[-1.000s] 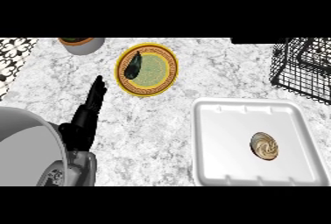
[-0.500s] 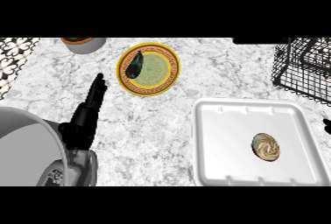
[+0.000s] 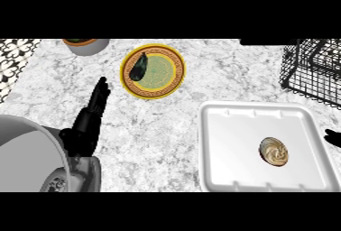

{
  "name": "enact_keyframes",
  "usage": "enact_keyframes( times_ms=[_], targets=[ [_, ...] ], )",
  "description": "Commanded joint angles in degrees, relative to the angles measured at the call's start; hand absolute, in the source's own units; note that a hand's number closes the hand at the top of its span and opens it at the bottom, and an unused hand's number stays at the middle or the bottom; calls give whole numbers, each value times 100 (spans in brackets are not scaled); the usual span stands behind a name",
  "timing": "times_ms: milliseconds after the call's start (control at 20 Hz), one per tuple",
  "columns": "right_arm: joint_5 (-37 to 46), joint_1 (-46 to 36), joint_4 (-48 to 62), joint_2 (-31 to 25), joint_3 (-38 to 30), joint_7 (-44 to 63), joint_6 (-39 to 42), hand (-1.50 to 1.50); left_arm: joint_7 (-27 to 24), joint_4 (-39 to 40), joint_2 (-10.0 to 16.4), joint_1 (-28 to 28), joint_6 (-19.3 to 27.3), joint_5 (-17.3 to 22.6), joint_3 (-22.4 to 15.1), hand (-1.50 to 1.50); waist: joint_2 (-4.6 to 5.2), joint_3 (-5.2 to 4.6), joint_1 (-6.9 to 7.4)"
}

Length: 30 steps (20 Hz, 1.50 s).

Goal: Pick the cupcake from the tray and place it in the tiered basket

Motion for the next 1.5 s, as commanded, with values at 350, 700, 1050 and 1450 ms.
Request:
enact_keyframes(
  times_ms=[350, 700, 1050, 1450],
  targets=[
    [1979, -39, 483, 323, 302, -1111, -224, -150, -60, 293, 27, -246, -183, -72, 403, 0, 5, 3, 8],
    [2804, -463, 604, 284, 931, -1454, -488, -150, 19, -33, -107, 77, -37, -352, 122, 0, 6, 3, 64],
    [3478, 23, 418, 776, 848, -1570, -891, -150, -154, 196, 0, -47, -289, -68, 559, 0, -2, 1, -10],
    [3722, -586, 1968, 705, 595, -2205, -1106, -150, 129, -507, -35, 403, -288, -268, 323, 0, 2, 2, 33]
  ],
)
